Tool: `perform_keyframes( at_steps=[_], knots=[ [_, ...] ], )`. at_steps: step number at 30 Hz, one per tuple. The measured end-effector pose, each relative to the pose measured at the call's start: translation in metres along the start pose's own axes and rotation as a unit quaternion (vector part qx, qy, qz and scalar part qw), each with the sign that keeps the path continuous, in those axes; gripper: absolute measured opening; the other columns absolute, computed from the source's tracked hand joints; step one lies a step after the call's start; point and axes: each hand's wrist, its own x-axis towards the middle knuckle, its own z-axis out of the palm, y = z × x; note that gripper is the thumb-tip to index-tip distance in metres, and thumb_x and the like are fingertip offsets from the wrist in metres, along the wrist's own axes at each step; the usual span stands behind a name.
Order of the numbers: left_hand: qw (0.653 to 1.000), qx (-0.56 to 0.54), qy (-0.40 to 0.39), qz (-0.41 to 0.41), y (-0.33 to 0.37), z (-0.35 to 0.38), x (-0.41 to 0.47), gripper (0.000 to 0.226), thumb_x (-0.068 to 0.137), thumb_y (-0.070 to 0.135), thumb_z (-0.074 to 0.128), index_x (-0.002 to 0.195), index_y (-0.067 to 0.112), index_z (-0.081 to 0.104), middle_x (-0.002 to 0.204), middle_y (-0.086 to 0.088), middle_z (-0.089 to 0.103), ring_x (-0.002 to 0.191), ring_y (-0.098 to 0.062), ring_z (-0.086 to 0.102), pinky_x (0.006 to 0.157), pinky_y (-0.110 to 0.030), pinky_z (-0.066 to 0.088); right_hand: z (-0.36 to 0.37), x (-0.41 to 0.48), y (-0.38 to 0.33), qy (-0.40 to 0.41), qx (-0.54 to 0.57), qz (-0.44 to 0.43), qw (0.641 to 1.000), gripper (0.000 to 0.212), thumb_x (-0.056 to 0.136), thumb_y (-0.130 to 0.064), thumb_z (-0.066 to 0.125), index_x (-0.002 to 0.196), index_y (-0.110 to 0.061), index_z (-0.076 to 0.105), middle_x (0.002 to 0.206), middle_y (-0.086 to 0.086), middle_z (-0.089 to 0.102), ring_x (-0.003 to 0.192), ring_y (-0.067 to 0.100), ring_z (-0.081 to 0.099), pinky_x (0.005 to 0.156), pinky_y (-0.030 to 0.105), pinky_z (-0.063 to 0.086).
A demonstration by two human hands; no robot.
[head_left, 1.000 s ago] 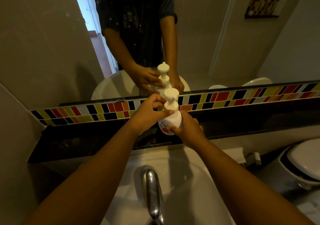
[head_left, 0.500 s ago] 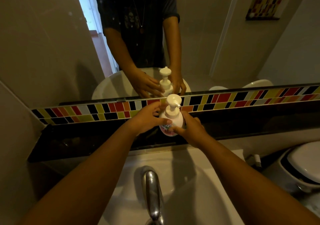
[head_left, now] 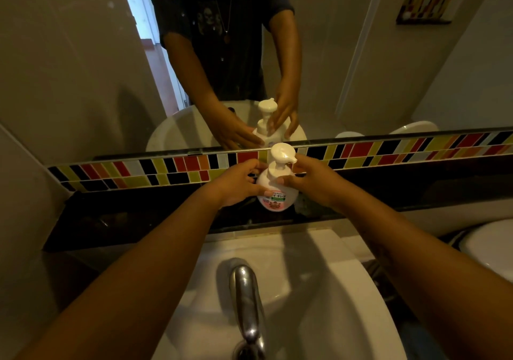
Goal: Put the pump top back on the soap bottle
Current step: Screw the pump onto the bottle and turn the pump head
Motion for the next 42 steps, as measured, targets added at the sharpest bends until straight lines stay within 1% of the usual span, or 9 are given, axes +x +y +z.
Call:
perform_keyframes(
  at_steps=[8, 13, 16, 20, 24, 31, 35, 38, 42],
  knots=[
    [1.0, -0.002, 0.019, 0.009, -0.003, 0.005, -0.004, 0.06, 0.08, 0.016, 0.078, 0.133, 0.021, 0.051, 0.137, -0.002, 0.058, 0.122, -0.022, 0.057, 0.099, -0.045, 0.052, 0.031, 0.002, 0.007, 0.148, -0.029, -0.008, 0.988, 0.051, 0.08, -0.028, 0.072, 0.127, -0.017, 0.054, 0.128, 0.009, 0.055, 0.12, 0.027, 0.053, 0.098, 0.044, 0.048],
    [1.0, 0.015, 0.019, 0.019, -0.004, 0.004, -0.003, 0.06, 0.079, 0.019, 0.08, 0.132, 0.021, 0.052, 0.136, -0.001, 0.058, 0.121, -0.02, 0.057, 0.098, -0.043, 0.052, 0.037, -0.002, 0.014, 0.198, -0.063, -0.002, 0.978, 0.047, 0.079, -0.03, 0.072, 0.121, -0.017, 0.056, 0.124, 0.007, 0.058, 0.117, 0.025, 0.055, 0.096, 0.046, 0.05],
    [1.0, 0.013, 0.021, 0.017, -0.004, 0.004, -0.003, 0.059, 0.08, 0.019, 0.079, 0.132, 0.02, 0.051, 0.136, -0.001, 0.058, 0.121, -0.02, 0.057, 0.097, -0.041, 0.052, 0.031, -0.001, 0.015, 0.184, -0.084, 0.009, 0.979, 0.046, 0.078, -0.032, 0.074, 0.118, -0.017, 0.056, 0.123, 0.006, 0.057, 0.118, 0.024, 0.053, 0.097, 0.045, 0.05],
    [1.0, 0.01, 0.018, 0.014, -0.003, 0.004, -0.002, 0.059, 0.08, 0.018, 0.078, 0.132, 0.021, 0.051, 0.134, -0.001, 0.059, 0.12, -0.02, 0.058, 0.097, -0.04, 0.053, 0.026, 0.006, 0.007, 0.14, -0.077, -0.007, 0.987, 0.058, 0.077, -0.029, 0.075, 0.129, -0.018, 0.052, 0.132, 0.009, 0.055, 0.126, 0.028, 0.049, 0.102, 0.049, 0.045],
    [1.0, 0.011, 0.018, 0.018, -0.003, 0.005, -0.002, 0.057, 0.081, 0.018, 0.077, 0.132, 0.021, 0.051, 0.134, 0.0, 0.059, 0.12, -0.02, 0.058, 0.097, -0.04, 0.053, 0.03, 0.007, 0.008, 0.158, -0.044, -0.008, 0.986, 0.057, 0.078, -0.028, 0.074, 0.13, -0.017, 0.054, 0.132, 0.01, 0.056, 0.125, 0.027, 0.051, 0.102, 0.047, 0.046],
    [0.999, 0.028, 0.021, 0.022, -0.004, 0.005, -0.002, 0.059, 0.081, 0.021, 0.077, 0.134, 0.023, 0.049, 0.138, -0.001, 0.056, 0.123, -0.021, 0.056, 0.1, -0.043, 0.051, 0.04, 0.003, 0.016, 0.215, -0.058, 0.042, 0.974, 0.051, 0.071, -0.039, 0.079, 0.107, -0.017, 0.05, 0.115, 0.008, 0.059, 0.111, 0.025, 0.057, 0.091, 0.044, 0.053],
    [0.999, 0.029, 0.021, 0.018, -0.002, 0.006, -0.001, 0.058, 0.082, 0.021, 0.077, 0.133, 0.023, 0.049, 0.138, -0.001, 0.056, 0.123, -0.021, 0.055, 0.1, -0.043, 0.051, 0.035, 0.001, 0.018, 0.186, -0.042, 0.023, 0.981, 0.068, 0.072, -0.038, 0.078, 0.128, -0.02, 0.045, 0.134, 0.008, 0.052, 0.127, 0.028, 0.047, 0.1, 0.051, 0.047],
    [0.999, 0.028, 0.02, 0.018, -0.002, 0.006, -0.001, 0.059, 0.082, 0.021, 0.077, 0.133, 0.022, 0.049, 0.137, -0.002, 0.056, 0.123, -0.022, 0.056, 0.1, -0.044, 0.051, 0.033, 0.001, 0.016, 0.125, -0.048, -0.003, 0.991, 0.06, 0.08, -0.031, 0.071, 0.134, -0.021, 0.047, 0.14, 0.009, 0.05, 0.133, 0.029, 0.042, 0.107, 0.051, 0.04],
    [0.999, 0.029, 0.019, 0.017, 0.0, 0.007, -0.001, 0.059, 0.082, 0.02, 0.077, 0.133, 0.02, 0.048, 0.138, -0.004, 0.056, 0.124, -0.023, 0.056, 0.101, -0.046, 0.05, 0.038, -0.011, 0.019, 0.136, -0.047, -0.029, 0.989, 0.053, 0.084, -0.031, 0.066, 0.133, -0.022, 0.049, 0.139, 0.008, 0.053, 0.131, 0.027, 0.046, 0.107, 0.046, 0.041]
  ],
)
